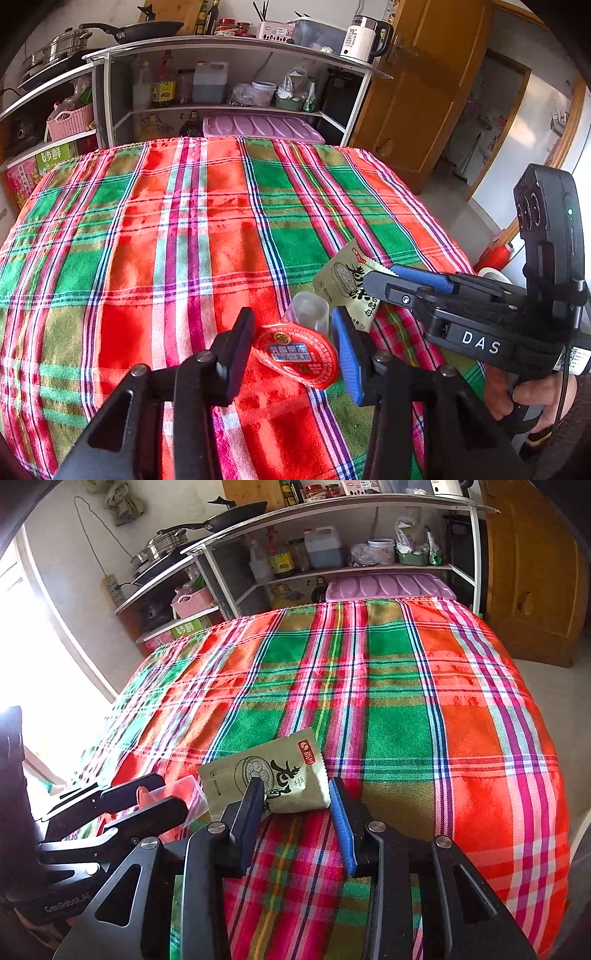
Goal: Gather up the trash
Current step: 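Grasp the red-lidded cup with the left tool while the right tool grasps the beige noodle packet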
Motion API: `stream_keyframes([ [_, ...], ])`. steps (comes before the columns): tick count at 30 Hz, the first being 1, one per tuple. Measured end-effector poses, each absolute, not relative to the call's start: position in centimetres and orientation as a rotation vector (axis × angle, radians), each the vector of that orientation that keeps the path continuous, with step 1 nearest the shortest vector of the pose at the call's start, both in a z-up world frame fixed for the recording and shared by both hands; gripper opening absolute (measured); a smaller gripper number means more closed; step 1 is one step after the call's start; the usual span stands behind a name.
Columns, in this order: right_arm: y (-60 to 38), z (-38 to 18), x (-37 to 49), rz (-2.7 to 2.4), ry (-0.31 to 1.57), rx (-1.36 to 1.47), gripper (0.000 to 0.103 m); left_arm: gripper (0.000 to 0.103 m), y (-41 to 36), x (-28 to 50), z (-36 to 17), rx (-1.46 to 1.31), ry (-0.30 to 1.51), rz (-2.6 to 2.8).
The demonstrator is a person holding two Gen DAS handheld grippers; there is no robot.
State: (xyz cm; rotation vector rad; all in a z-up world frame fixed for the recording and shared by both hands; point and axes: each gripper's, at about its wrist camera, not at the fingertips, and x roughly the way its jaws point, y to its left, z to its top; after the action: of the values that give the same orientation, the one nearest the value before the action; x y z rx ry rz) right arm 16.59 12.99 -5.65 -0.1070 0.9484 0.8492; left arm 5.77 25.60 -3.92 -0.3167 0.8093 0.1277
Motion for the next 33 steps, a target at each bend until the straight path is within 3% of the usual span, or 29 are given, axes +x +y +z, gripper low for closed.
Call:
stream_keyframes([
  [9, 13.7, -5.8, 15.0, 0.822, 0.897, -0.230, 0.031, 0.045, 25.9, 5.9, -4.1, -0.321, 0.814, 0.133],
  [12, 13.4, -5.7, 15.1, 0.827, 0.885, -0.230, 0.013, 0.045, 26.0, 6.0, -4.1, -0.323, 0.815, 0.134],
  [14, 13.5, -5.4, 14.9, 0.829, 0.869, -0.242, 0.009, 0.045, 26.0, 6.0, -4.2, -0.322, 0.814, 0.134],
  [22, 13.0, -5.3, 14.9, 0.817, 0.860, -0.215, 0.002, 0.045, 25.9, 5.8, -4.2, -0.326, 0.814, 0.134],
  [33, 11.5, -4.1, 15.0, 0.844, 0.839, -0.144, 0.001, 0.045, 25.9, 5.4, -4.0, -0.330, 0.816, 0.140],
])
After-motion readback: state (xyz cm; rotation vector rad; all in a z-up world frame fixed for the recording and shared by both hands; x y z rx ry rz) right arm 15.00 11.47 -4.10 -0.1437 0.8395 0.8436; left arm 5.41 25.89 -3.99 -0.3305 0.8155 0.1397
